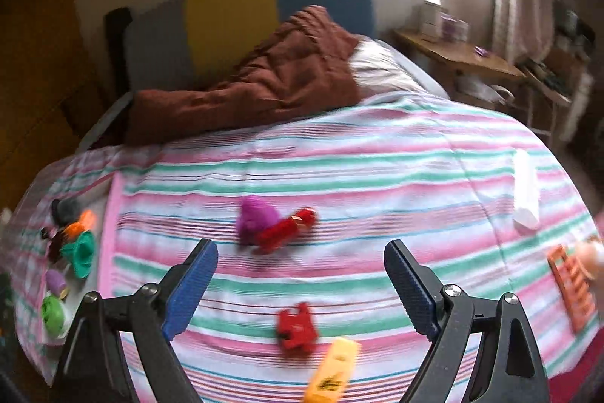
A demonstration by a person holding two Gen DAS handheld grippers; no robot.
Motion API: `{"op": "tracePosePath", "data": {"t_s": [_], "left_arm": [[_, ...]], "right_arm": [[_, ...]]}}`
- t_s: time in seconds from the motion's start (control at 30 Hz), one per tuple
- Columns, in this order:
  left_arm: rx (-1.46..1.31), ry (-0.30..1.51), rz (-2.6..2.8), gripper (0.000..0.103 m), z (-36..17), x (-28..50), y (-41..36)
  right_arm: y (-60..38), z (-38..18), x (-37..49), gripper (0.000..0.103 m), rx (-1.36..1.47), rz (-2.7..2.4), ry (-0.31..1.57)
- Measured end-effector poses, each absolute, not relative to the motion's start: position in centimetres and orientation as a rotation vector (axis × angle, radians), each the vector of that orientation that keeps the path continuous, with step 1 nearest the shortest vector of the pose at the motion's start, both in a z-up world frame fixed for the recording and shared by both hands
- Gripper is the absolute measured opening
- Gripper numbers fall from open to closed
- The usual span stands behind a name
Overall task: Organize rigid objects
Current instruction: 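Move both tools back toward the remaining toys on the bedspread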
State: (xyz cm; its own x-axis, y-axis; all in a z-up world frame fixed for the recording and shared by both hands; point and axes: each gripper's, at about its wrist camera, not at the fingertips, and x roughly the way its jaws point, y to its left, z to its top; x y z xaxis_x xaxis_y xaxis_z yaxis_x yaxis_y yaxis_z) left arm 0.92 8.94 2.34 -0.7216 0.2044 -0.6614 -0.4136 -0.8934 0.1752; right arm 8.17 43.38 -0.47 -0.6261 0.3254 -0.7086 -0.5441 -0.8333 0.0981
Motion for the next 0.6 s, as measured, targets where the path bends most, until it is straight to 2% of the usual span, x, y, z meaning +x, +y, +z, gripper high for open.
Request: {"op": "tracePosePath", "data": {"t_s": [0.23, 0.6], "left_arm": [[-0.916, 0.533, 2.541, 0.069, 2.1, 1.5, 12.5], [-0.907, 0.630, 2.441, 0.069, 1.0, 2.1, 17.6]], "right_arm": [[46.4, -2.1, 10.0, 0.090, -0.944, 2.342, 0.593], [47.5, -2.6, 10.6, 0.090, -0.931, 2.309, 0.703]]}}
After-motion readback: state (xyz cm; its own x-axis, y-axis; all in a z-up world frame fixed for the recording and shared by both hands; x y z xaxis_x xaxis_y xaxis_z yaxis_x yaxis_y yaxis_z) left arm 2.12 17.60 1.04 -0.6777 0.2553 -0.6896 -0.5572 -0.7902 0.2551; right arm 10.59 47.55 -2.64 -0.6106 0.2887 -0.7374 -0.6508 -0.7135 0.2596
